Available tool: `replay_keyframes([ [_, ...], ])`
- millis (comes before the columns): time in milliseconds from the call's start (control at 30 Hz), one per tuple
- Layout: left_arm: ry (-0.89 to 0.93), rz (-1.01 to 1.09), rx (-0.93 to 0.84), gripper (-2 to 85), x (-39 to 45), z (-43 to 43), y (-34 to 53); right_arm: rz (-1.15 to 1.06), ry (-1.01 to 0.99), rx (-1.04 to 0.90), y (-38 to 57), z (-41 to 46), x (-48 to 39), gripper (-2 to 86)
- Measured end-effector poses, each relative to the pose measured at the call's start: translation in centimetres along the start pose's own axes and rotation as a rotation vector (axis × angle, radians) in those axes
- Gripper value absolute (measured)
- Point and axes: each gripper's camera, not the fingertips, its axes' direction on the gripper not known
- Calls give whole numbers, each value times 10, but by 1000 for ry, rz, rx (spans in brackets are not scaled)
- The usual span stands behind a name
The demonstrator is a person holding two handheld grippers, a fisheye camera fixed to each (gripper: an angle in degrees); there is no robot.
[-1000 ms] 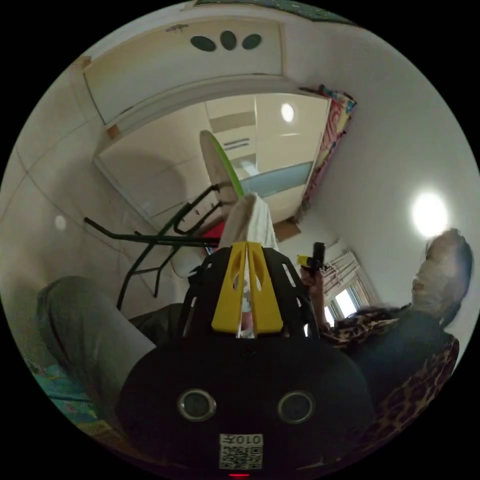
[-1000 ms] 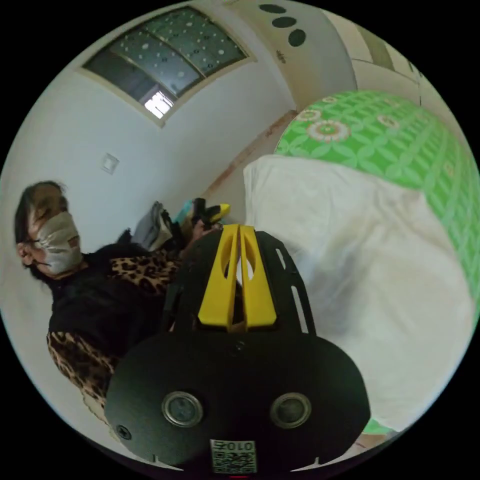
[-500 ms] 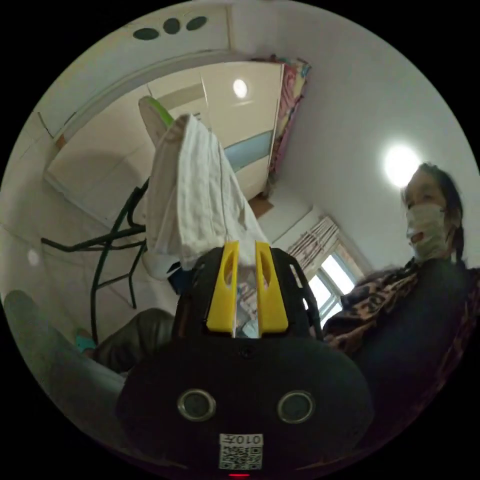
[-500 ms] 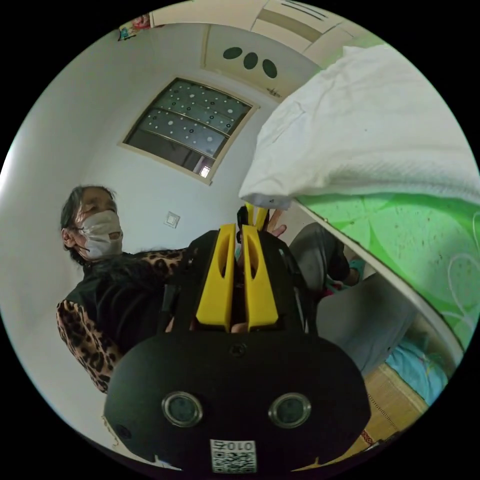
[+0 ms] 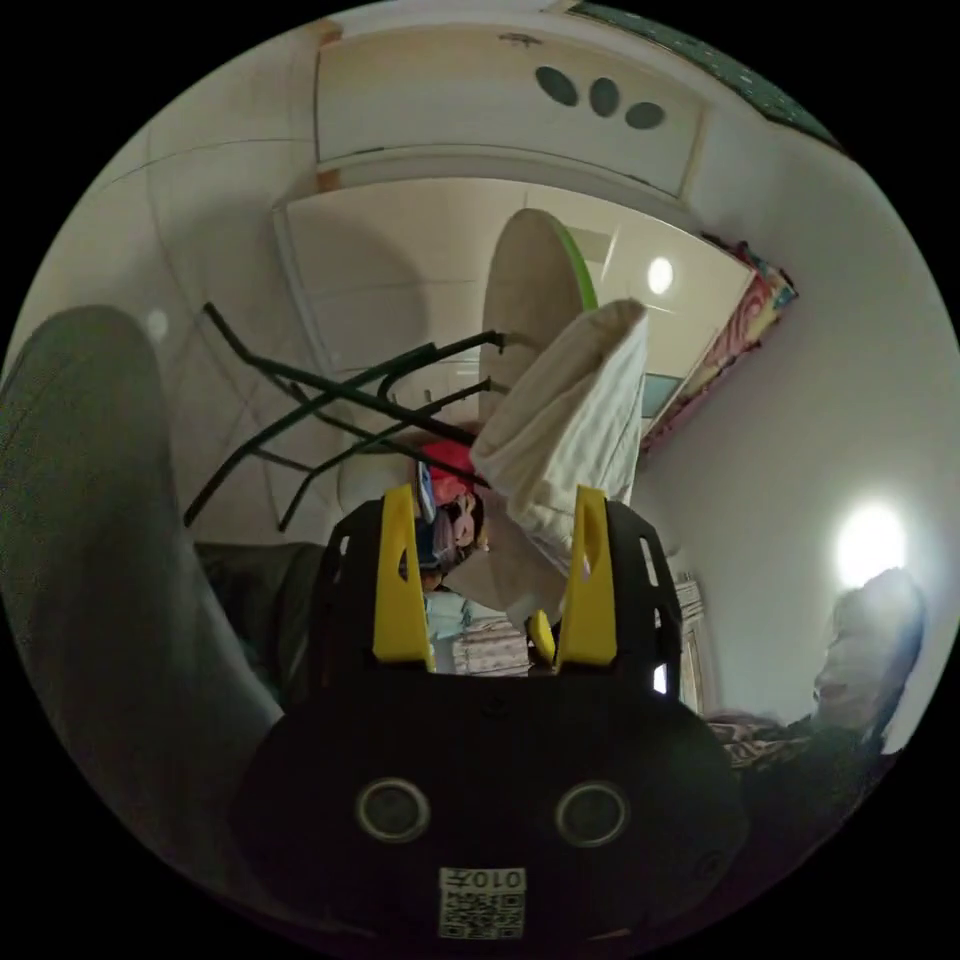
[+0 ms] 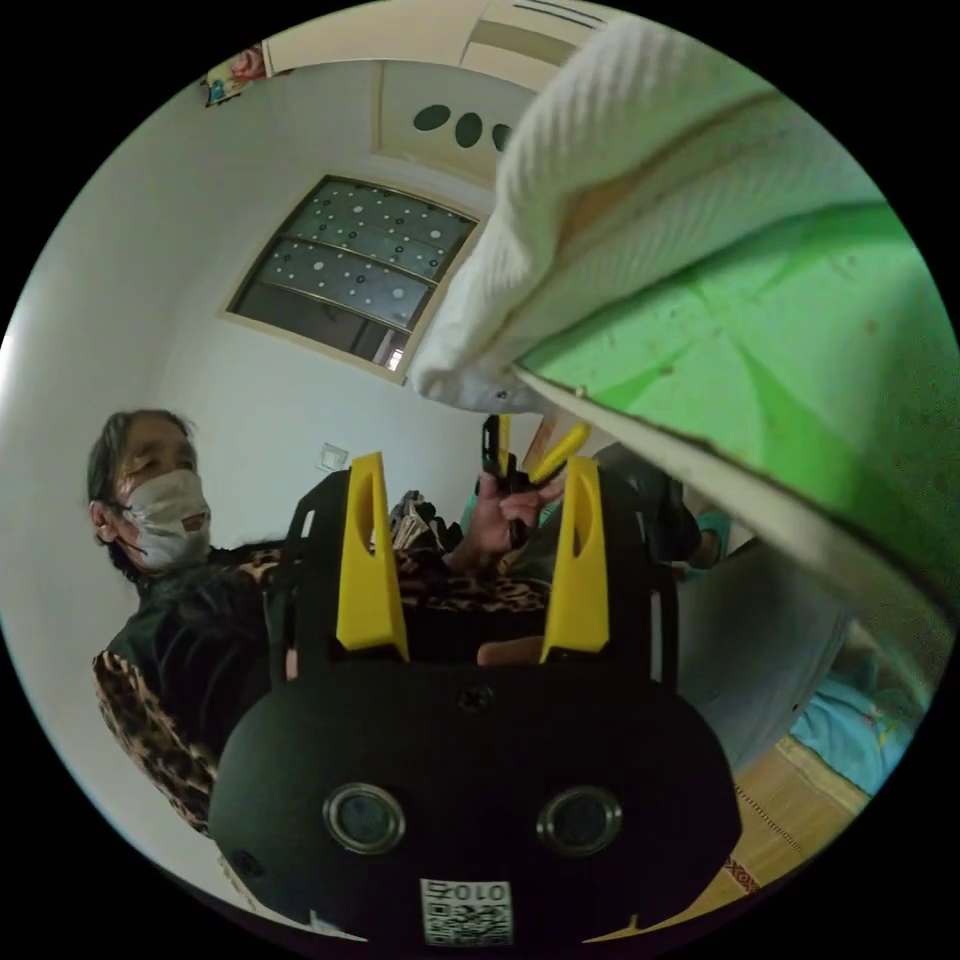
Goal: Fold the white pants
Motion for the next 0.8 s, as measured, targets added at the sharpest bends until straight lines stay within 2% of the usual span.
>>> replay_keyframes([
  [67, 33, 123, 37, 216, 17, 8, -18, 3, 54, -17, 7, 12, 3, 221],
  [167, 80, 316, -42, 219, 38, 37, -49, -10, 9, -13, 17, 20, 7, 219],
  [233, 79, 350, -81, 204, 40, 54, -59, -17, -9, -20, 21, 23, 7, 211],
  [333, 139, 354, -194, 132, 54, 62, -69, -76, 9, -35, 28, 24, -10, 182],
  [400, 25, 465, -188, 106, 98, 42, -65, -172, 34, -81, 29, 22, -35, 155],
  [467, -93, 510, -238, 100, 128, 39, -68, -394, 32, -139, 20, 5, -84, 110],
  [533, -143, 531, -271, 95, 145, 42, -68, -448, 109, -98, -2, -23, -112, 70],
  [567, -169, 536, -285, 92, 148, 44, -67, -440, 197, -36, -22, -45, -120, 47],
  [633, -155, 518, -293, 87, 139, 46, -67, -446, 330, 23, -55, -75, -121, 59],
  [700, -83, 451, -285, 82, 123, 45, -65, -343, 374, 1, -100, -98, -99, 129],
  [800, -108, 455, -257, 78, 124, 47, -57, -154, 373, -118, -169, -111, -47, 154],
])
